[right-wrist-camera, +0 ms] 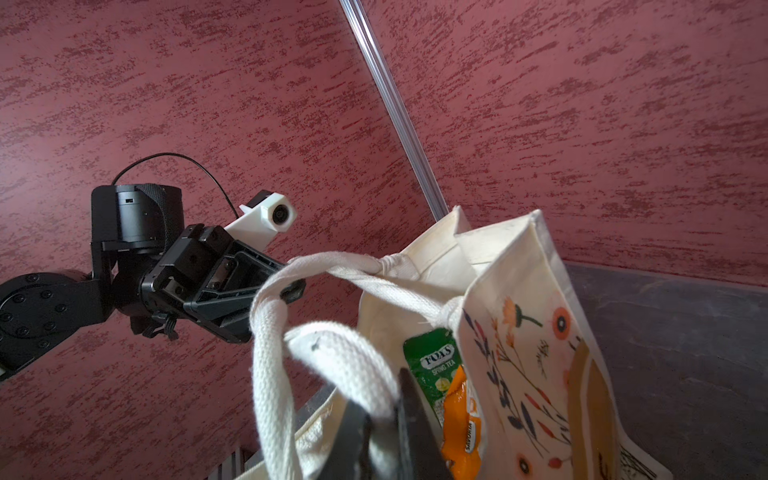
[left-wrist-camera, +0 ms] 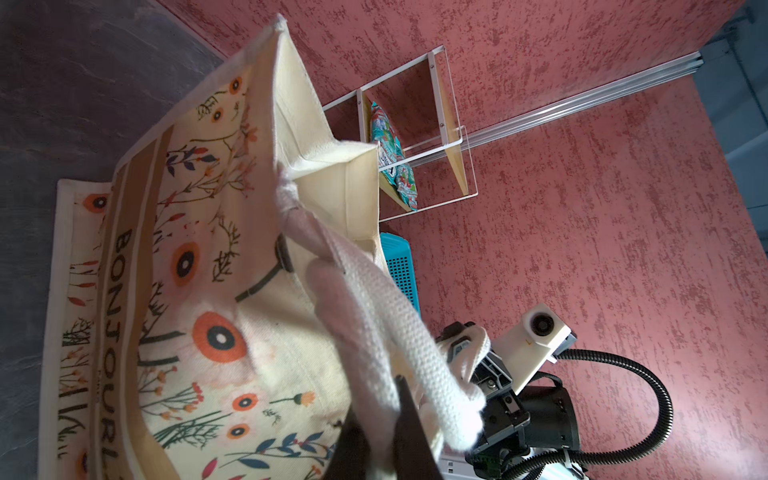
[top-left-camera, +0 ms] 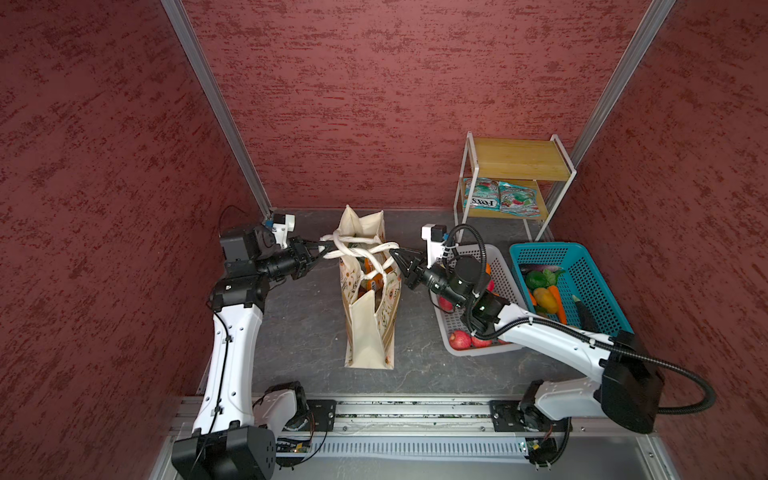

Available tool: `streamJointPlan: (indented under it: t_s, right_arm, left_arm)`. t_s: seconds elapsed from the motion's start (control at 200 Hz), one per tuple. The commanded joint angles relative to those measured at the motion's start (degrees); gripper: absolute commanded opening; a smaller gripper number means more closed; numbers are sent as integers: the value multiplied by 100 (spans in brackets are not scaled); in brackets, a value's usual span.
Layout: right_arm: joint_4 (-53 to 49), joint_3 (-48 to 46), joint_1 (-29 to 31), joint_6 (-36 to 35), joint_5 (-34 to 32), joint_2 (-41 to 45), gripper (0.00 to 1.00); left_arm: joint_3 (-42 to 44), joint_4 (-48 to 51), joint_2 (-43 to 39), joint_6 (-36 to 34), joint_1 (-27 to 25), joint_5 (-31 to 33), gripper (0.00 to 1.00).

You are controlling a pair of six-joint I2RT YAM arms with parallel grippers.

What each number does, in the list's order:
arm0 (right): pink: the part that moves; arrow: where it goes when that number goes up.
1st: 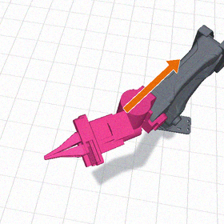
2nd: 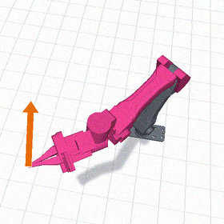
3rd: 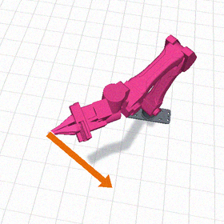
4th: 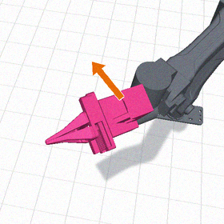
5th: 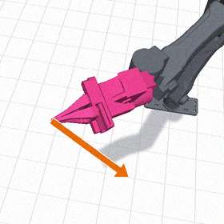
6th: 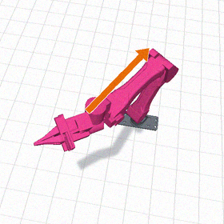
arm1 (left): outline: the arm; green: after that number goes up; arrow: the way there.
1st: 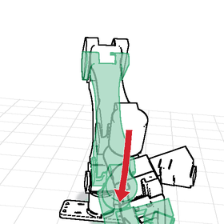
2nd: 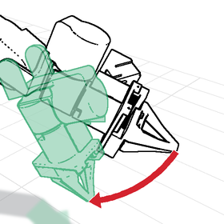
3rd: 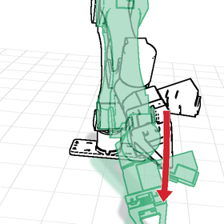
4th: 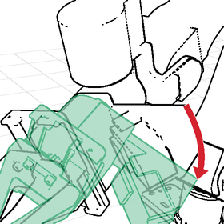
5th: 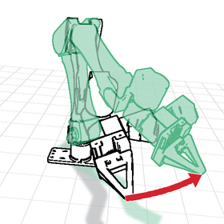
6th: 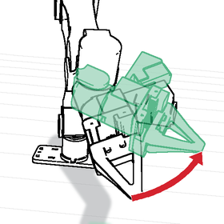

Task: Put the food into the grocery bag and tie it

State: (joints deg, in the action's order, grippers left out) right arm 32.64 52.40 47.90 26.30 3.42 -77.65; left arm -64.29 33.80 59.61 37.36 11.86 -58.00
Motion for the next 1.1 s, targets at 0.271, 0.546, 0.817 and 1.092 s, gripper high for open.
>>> streamJointPlan:
  t_s: [0.271, 0.546, 0.817, 1.092]
  right_arm:
    - [118, 25, -141, -479, -1529, 747, 0]
    - [-829, 34, -442, -1292, -2623, 1136, 0]
    - [-1771, -27, -789, -1448, -3244, 1353, 0]
    - [-2715, -395, -1249, -1312, -4122, 1667, 0]
  left_arm:
    - [-233, 950, -505, -744, 487, 1774, 0]
    - [-251, 1257, -639, -1097, 737, 2697, 0]
    - [-26, 1292, -679, -1368, 977, 3427, 0]
    - [140, 1282, -676, -1568, 1469, 4271, 0]
